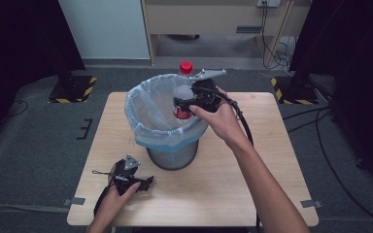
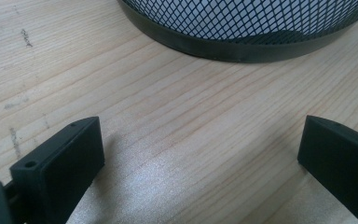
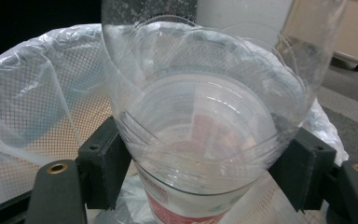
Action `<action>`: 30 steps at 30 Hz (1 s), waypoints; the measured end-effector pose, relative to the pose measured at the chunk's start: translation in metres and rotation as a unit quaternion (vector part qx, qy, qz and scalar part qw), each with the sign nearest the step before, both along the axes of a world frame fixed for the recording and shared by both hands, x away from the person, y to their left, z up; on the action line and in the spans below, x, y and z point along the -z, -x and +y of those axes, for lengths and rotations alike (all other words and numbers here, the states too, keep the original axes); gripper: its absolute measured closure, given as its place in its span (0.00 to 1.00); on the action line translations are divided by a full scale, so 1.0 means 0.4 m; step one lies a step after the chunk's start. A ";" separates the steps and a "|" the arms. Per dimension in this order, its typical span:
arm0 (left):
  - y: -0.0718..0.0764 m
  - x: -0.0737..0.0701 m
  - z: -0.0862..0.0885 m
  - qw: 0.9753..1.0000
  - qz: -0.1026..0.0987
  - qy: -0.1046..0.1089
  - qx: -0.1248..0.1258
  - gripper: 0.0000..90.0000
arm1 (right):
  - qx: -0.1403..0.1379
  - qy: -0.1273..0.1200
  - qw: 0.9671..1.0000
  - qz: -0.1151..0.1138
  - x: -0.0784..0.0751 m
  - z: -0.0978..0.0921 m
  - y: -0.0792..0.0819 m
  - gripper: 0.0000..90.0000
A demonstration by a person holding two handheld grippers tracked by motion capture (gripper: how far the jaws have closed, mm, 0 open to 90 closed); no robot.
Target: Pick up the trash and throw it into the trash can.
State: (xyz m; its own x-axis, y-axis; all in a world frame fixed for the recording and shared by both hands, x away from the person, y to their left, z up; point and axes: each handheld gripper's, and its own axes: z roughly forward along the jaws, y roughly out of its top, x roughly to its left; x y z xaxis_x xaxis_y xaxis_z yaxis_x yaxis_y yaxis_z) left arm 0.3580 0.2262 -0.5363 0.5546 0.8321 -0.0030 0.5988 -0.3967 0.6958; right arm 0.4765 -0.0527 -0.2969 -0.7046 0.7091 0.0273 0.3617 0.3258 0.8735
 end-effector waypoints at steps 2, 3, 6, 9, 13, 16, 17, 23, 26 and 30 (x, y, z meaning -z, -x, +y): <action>0.000 0.000 0.000 1.000 0.000 0.000 0.000 0.00 | 0.000 0.000 1.000 0.002 0.000 -0.002 0.000 0.29; 0.000 0.000 0.000 1.000 0.000 0.000 0.000 0.00 | -0.001 0.000 1.000 0.003 -0.001 -0.003 0.000 0.28; 0.000 0.000 0.000 1.000 0.000 0.000 0.000 0.00 | -0.001 -0.009 1.000 0.003 -0.005 -0.008 0.001 0.22; 0.000 0.000 0.000 1.000 0.000 0.000 0.000 0.00 | 0.003 -0.024 1.000 0.000 -0.019 -0.022 0.006 0.16; 0.000 0.000 0.000 1.000 0.000 0.000 0.000 0.00 | 0.013 -0.052 0.998 -0.013 -0.045 -0.062 0.014 0.12; 0.000 0.000 0.000 1.000 -0.001 0.000 0.000 0.00 | 0.032 -0.071 0.997 -0.020 -0.059 -0.103 0.013 0.11; 0.000 0.000 0.000 1.000 -0.001 0.001 0.000 0.00 | 0.040 -0.077 0.996 -0.022 -0.062 -0.120 0.010 0.11; 0.000 0.000 0.000 1.000 -0.001 0.000 0.000 0.00 | 0.076 -0.080 0.994 -0.018 -0.057 -0.182 -0.007 0.10; 0.000 0.000 0.000 1.000 -0.001 0.000 0.000 0.00 | 0.090 -0.075 0.993 -0.016 -0.051 -0.204 -0.016 0.10; 0.000 0.000 0.000 1.000 -0.001 0.000 0.000 0.00 | 0.106 -0.078 0.991 -0.014 -0.037 -0.229 -0.026 0.09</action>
State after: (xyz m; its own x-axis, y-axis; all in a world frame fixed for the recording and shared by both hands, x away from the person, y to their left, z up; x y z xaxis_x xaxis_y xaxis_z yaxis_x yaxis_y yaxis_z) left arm 0.3580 0.2262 -0.5364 0.5546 0.8321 -0.0029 0.5981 -0.3962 0.6966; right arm 0.4869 -0.1442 -0.2821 -0.5416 0.8304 0.1308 0.3825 0.1048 0.9180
